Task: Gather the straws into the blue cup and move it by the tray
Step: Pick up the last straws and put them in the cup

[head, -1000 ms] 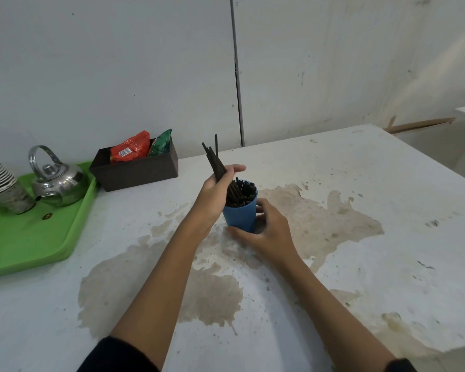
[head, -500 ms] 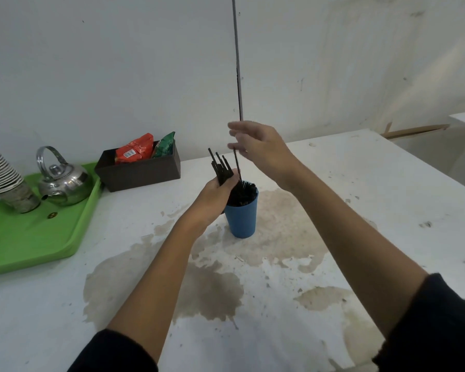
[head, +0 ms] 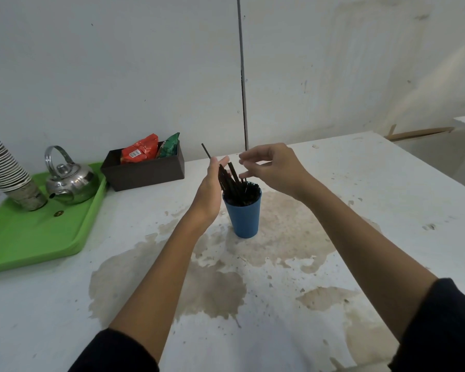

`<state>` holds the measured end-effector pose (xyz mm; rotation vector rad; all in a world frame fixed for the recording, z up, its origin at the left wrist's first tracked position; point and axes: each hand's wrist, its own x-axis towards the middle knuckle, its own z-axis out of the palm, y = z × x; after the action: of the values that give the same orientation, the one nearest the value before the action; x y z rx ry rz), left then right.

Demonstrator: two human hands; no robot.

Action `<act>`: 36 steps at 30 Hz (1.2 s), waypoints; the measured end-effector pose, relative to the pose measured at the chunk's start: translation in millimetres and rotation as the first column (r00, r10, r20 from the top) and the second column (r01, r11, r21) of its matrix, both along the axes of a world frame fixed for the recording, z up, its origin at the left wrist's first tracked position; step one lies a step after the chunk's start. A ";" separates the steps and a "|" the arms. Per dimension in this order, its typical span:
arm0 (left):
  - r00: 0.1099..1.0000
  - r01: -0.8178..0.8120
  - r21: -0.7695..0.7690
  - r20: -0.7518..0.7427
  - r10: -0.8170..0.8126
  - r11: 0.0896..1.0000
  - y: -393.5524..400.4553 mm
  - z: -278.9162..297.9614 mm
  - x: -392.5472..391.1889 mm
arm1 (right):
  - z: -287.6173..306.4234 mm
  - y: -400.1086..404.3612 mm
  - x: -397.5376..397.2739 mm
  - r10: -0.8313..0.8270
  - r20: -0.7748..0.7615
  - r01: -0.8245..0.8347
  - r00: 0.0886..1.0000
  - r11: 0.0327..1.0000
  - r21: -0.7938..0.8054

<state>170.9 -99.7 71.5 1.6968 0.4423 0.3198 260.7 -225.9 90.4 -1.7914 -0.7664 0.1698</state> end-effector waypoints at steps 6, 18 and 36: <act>0.997 0.020 0.142 -0.083 -0.008 0.990 4.6 -7.0 -0.9 | 5.2 2.8 1.4 -0.014 0.049 0.014 0.999 1.000 0.010; 0.966 -0.119 0.254 0.253 0.053 0.960 21.2 -14.5 -7.9 | 10.6 6.2 -19.8 0.141 0.491 -0.016 0.860 0.968 -0.250; 0.995 -0.098 0.451 0.052 0.083 0.887 37.1 -52.8 -26.2 | -29.5 -5.8 -35.3 0.142 0.525 0.033 0.839 0.950 -0.309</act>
<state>144.8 -62.6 18.7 2.1277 0.4469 0.5511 225.4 -231.7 60.9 -2.1481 -1.2522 -0.2099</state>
